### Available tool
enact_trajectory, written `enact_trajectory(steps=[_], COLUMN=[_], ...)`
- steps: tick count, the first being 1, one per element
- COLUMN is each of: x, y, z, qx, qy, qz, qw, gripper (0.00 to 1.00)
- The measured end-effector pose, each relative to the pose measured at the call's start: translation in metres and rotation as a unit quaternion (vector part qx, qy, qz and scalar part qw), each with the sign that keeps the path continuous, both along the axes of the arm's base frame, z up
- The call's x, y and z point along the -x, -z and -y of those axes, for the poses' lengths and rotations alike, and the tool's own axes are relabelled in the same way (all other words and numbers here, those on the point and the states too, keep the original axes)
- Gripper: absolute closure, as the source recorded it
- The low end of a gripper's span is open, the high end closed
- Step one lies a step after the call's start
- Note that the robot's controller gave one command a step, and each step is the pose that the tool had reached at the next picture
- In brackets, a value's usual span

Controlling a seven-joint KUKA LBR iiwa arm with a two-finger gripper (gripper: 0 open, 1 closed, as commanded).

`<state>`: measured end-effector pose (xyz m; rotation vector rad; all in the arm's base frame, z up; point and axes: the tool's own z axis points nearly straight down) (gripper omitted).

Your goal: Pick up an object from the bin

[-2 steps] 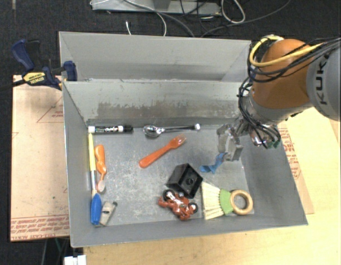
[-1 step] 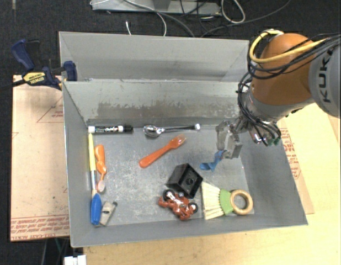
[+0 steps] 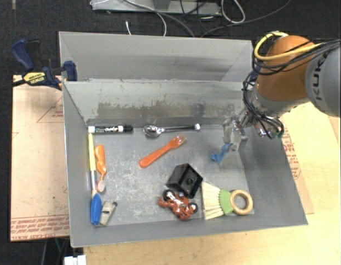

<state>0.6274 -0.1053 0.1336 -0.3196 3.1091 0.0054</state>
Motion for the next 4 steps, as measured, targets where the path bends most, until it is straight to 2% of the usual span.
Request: enact_trajectory(steps=[1,2,3,4], x=[0.005,-0.014,-0.014,-0.012], y=[0.018,-0.083,-0.083,-0.045], z=[0.006,-0.025,-0.025,0.003], qx=[-0.002,0.0,0.0,0.0], qy=[0.015,-0.012,-0.011,-0.016], qz=[-0.0031,-0.0005,-0.0006,0.0036], qw=[0.9999,0.9999,0.9999,0.9999], gripper=[1.0,1.0,1.0,1.0])
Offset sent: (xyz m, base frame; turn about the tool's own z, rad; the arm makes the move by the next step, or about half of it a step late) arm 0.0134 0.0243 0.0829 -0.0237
